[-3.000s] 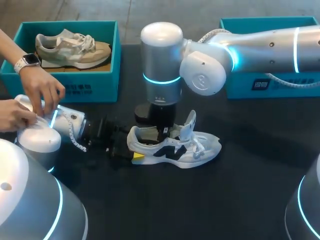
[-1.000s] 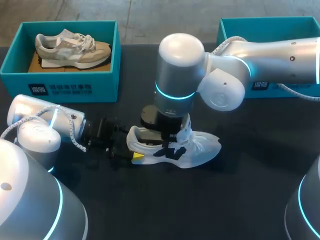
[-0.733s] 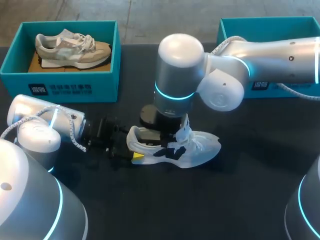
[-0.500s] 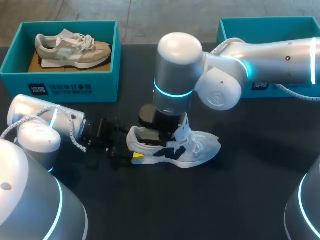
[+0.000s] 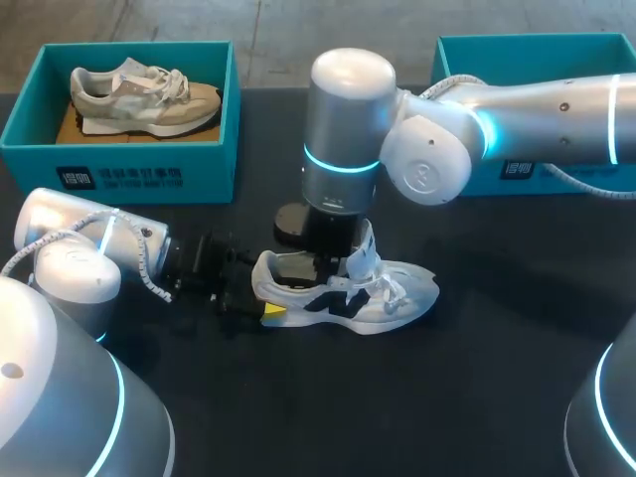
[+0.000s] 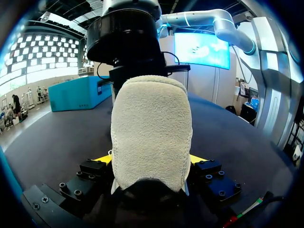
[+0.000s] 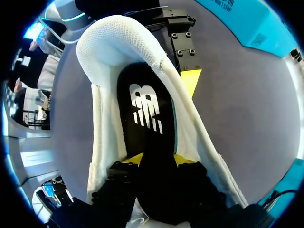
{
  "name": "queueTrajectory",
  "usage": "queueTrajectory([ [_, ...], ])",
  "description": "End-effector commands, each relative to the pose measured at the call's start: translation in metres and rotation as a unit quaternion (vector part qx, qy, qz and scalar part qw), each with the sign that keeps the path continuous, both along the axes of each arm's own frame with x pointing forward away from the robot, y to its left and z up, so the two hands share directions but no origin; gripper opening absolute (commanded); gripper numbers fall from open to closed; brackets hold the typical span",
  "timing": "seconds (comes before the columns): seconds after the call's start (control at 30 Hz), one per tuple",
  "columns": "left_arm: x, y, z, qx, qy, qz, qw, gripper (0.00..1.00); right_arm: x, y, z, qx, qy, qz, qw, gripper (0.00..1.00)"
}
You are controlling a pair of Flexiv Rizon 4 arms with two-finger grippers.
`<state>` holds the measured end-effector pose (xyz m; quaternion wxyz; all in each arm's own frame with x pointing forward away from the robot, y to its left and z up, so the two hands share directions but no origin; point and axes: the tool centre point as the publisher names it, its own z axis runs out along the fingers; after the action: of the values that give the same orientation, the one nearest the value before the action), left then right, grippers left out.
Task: Take the shoe out of the shoebox, open the shoe tongue, remove and reinsert the insole, then place the shoe into the shoebox
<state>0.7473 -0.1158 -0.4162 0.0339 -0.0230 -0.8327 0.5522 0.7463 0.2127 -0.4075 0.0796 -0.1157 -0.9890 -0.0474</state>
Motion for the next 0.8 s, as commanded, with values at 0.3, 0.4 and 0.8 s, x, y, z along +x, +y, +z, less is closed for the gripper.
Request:
queueTrajectory([
  [0.3, -0.001, 0.002, -0.002, 0.001, -0.001, 0.001, 1.0, 0.0, -0.02, 0.019, -0.074, -0.004, 0.057, -0.004, 0.998, 0.32],
  [0.4, -0.001, 0.002, -0.002, 0.001, -0.001, 0.001, 1.0, 0.0, -0.022, 0.02, -0.077, -0.004, 0.065, -0.002, 0.998, 0.26],
  [0.8, -0.001, 0.002, -0.002, 0.001, -0.001, 0.001, 1.0, 0.0, -0.019, 0.019, -0.078, -0.003, 0.079, -0.001, 0.997, 0.0],
])
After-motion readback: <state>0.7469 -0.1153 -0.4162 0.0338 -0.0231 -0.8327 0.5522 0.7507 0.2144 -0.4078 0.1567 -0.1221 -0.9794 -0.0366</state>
